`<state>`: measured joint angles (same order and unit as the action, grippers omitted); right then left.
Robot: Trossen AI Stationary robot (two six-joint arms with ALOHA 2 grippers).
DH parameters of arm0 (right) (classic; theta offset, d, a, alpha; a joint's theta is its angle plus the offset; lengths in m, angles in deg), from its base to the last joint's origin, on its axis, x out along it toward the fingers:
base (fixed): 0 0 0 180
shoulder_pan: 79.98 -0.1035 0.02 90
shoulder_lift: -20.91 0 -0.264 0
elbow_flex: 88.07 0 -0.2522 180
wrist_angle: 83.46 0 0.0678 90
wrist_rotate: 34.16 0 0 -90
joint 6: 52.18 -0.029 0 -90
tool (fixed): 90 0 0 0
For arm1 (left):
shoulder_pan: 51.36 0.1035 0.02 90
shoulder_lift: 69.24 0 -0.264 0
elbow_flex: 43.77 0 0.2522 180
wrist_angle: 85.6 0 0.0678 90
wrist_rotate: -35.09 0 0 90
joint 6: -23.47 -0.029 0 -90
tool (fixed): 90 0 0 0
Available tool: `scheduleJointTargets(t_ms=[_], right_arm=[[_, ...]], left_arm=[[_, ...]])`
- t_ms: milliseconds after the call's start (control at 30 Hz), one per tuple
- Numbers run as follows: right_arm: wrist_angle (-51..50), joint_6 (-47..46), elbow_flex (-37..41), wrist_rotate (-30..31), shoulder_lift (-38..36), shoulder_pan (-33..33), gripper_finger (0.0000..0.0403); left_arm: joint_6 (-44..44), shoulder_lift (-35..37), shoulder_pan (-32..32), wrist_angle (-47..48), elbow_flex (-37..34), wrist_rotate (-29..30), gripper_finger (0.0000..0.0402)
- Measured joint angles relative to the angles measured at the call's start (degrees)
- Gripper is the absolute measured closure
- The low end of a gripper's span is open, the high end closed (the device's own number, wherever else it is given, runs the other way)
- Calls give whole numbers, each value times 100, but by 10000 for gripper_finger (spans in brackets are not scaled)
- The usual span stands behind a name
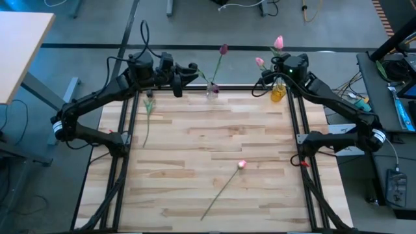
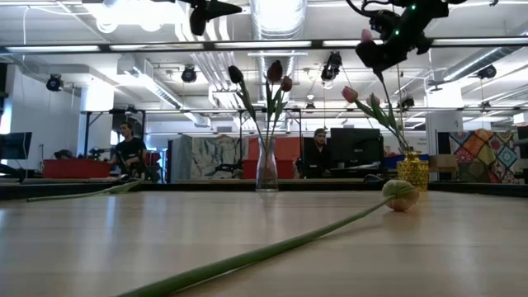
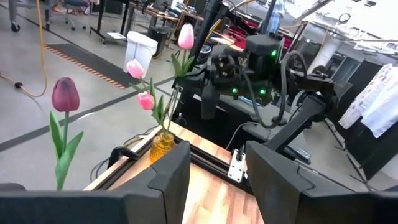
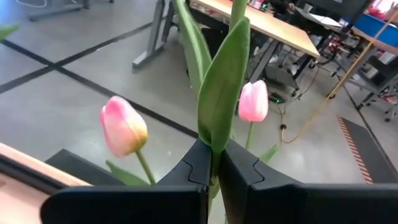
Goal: Sort flowers into vase by color
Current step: Put the left pink tulip into the yellow crystal vase
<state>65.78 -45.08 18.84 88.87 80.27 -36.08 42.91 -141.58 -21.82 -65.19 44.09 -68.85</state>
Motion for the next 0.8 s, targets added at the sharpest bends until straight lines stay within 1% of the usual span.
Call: scheduleJointTargets(t_ms=[133,267,500,667,800], right_arm=[[-167,35,-280,69,1,2,391],[-259,289,-327,283,4,15,391],[-345,102,-84,257,8,255,391],[-173,-44,163,192,8,391,391],[-71,-152,192,147,10,415,391]], left_arm=[[24,-2,0,43,0,7,261],[28,-2,0,42,0,7,261],[34,-2,15,42,0,9,261],[37,-2,15,53,0,9,261],[70,-2,20,75,0,8,261]])
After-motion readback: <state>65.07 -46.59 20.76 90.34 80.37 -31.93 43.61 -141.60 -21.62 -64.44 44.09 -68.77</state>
